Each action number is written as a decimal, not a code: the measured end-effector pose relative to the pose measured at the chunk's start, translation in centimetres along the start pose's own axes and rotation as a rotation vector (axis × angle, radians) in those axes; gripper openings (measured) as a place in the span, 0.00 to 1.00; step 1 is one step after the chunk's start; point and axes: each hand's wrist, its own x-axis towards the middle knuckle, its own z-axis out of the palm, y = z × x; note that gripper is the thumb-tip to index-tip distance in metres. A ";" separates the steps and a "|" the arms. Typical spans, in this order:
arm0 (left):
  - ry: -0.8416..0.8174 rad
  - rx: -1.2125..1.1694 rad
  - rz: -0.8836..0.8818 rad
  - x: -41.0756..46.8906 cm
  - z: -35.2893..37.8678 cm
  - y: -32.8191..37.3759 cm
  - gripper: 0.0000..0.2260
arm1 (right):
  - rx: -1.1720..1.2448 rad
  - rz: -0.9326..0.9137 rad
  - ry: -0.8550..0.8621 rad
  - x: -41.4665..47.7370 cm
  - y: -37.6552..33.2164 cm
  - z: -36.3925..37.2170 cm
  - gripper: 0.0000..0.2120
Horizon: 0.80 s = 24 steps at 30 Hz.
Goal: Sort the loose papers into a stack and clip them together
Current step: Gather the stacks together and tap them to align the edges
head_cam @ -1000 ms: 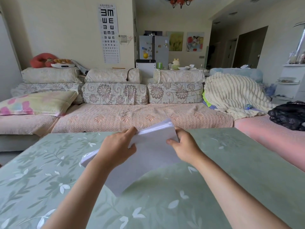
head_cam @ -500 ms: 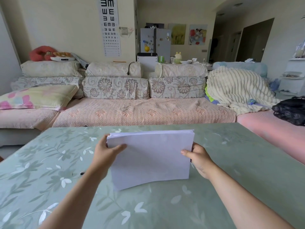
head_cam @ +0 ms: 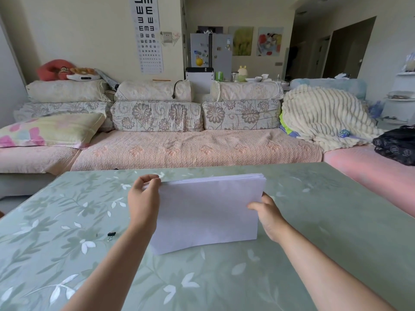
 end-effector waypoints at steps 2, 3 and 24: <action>0.007 0.247 0.154 0.2 -0.3 0.4 0.08 | -0.014 -0.004 -0.005 0.0 0.1 -0.1 0.19; 0.031 0.437 0.306 0.3 -0.4 0.7 0.12 | -0.025 -0.007 -0.003 -0.1 0.1 -0.1 0.19; -0.505 1.241 1.224 -3.5 10.1 0.4 0.25 | -0.002 -0.163 -0.003 0.5 -2.4 -0.4 0.17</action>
